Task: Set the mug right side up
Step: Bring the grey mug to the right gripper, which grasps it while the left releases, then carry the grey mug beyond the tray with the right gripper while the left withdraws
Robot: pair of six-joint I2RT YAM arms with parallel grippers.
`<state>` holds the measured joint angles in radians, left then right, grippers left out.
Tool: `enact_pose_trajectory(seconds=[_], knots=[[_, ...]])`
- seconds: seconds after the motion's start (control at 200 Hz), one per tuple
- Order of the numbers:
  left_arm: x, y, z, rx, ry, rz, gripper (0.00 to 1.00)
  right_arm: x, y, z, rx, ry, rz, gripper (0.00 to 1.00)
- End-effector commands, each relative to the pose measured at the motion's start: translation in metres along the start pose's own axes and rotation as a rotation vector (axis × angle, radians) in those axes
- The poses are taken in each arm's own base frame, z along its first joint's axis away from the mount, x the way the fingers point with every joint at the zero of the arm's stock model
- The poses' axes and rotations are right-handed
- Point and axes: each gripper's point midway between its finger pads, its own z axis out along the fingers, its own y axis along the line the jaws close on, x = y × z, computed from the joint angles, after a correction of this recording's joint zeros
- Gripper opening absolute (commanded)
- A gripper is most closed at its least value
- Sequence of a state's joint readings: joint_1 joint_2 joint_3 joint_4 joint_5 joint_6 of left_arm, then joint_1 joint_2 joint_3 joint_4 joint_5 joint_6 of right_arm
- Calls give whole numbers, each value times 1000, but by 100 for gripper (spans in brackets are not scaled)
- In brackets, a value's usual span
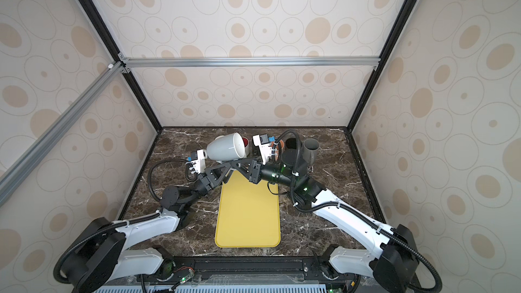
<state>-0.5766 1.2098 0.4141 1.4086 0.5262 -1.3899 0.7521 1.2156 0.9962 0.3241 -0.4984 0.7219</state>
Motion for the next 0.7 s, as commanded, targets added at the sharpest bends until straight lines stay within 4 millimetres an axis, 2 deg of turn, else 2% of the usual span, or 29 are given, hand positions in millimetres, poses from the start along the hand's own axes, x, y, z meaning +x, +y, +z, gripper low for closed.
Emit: enact_pose_trajectory(seconds=[0.0,0.01,0.06,0.08,0.14,0.19,0.25,0.365,0.435,0.485,0.67,0.695], knots=[[-23,-14,-12,-118,-48,201,100,-17,-5,10,85,-16,-3,0],[-29,-16,-14,-136,-74,231,100,-17,-7,11,96,-12,-2,0],[-45,3,-30,-361,-116,324,100,-16,-15,17,165,20,7,0],[-56,1,-36,-427,-152,380,100,-16,-18,20,185,30,3,0],[-77,14,-71,-700,-217,459,100,-16,-29,28,256,54,-1,0],[-93,10,-96,-839,-279,519,100,-17,-32,37,288,57,-22,0],[-104,-2,-113,-922,-313,577,100,-18,-40,49,340,67,-53,0],[-106,-12,-122,-973,-284,634,100,-19,-51,79,406,103,-113,0],[-104,-13,-124,-967,-277,640,100,-19,-64,95,478,119,-143,0],[-103,-14,-126,-959,-283,643,100,-22,-66,108,498,128,-173,0],[-95,-7,-130,-955,-257,635,100,-22,-94,143,690,232,-248,0],[-94,-5,-130,-959,-253,634,100,-27,-91,148,693,227,-255,0]])
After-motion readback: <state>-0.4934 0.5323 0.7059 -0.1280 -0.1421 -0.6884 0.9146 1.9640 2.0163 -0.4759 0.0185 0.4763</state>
